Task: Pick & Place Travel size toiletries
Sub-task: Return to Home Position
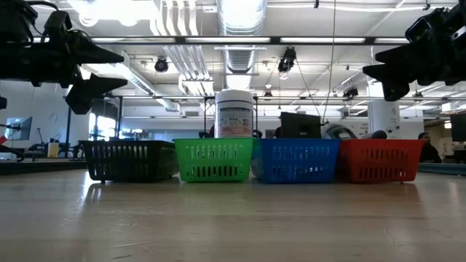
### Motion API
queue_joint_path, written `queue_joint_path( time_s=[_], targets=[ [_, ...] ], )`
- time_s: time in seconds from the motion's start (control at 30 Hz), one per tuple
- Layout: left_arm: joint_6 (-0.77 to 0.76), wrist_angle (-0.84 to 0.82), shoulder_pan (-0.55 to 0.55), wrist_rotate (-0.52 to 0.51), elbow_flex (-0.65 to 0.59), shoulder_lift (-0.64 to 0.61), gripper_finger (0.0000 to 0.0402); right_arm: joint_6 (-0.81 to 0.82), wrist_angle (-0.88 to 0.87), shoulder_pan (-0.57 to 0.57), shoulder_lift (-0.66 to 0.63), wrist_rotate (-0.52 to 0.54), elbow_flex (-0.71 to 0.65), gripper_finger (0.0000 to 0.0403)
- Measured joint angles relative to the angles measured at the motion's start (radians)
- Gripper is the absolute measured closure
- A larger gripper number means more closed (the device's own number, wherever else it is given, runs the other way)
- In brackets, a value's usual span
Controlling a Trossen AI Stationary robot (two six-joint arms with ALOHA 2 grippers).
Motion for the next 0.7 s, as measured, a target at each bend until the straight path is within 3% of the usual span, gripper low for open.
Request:
queue_joint_path(
  time_s=[0.7],
  targets=[
    [0.000, 0.001, 0.000, 0.000, 0.000, 0.000, 0.0140, 0.000, 0.000, 0.000, 0.000, 0.000, 0.000, 0.0283]
  ],
)
